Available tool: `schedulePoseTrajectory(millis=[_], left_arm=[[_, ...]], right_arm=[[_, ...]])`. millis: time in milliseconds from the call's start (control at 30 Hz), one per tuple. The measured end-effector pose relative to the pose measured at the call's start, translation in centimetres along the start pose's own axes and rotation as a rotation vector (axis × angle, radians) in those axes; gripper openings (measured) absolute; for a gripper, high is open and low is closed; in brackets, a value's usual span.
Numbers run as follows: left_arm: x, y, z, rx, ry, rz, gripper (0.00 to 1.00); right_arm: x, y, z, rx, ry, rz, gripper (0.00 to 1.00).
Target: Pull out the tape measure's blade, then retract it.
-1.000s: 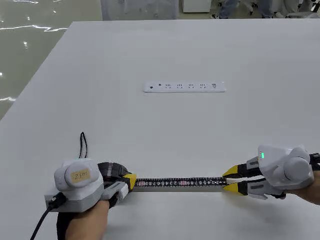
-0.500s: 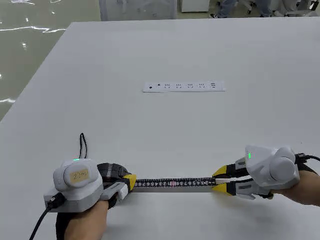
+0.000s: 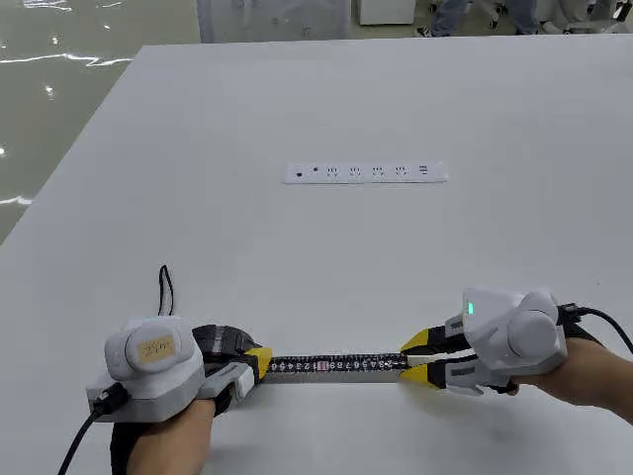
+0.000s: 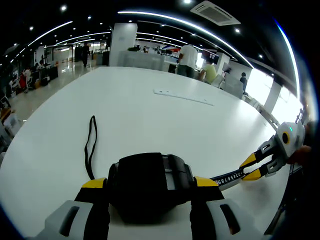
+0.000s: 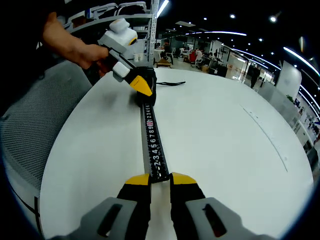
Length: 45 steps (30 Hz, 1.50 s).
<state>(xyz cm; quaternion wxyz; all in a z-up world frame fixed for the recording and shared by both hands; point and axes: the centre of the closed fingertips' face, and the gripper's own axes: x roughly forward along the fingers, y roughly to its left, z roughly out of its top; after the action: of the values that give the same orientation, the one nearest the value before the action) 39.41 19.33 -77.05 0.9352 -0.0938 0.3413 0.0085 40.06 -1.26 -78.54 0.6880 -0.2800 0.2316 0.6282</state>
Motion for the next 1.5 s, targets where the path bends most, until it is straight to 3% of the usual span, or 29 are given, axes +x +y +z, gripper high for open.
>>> schedulePoseTrajectory(millis=[500, 1033, 1067, 1100, 1500], left_arm=[[-0.1, 0.0, 0.0, -0.009, 0.013, -0.019, 0.62], [-0.1, 0.0, 0.0, -0.013, 0.015, -0.023, 0.62], [-0.1, 0.1, 0.1, -0.021, 0.018, -0.031, 0.62], [-0.1, 0.0, 0.1, -0.022, 0.019, -0.034, 0.62], [-0.1, 0.0, 0.0, -0.024, 0.028, -0.048, 0.63]], right_arm=[[2.9, 0.7, 2.6, 0.003, -0.024, 0.019, 0.13], [3.8, 0.8, 3.5, -0.002, -0.032, 0.022, 0.13], [5.6, 1.1, 5.2, 0.002, -0.058, 0.032, 0.13], [6.0, 1.3, 5.7, -0.001, -0.064, 0.034, 0.13], [9.1, 2.2, 8.4, 0.014, -0.102, 0.051, 0.13]])
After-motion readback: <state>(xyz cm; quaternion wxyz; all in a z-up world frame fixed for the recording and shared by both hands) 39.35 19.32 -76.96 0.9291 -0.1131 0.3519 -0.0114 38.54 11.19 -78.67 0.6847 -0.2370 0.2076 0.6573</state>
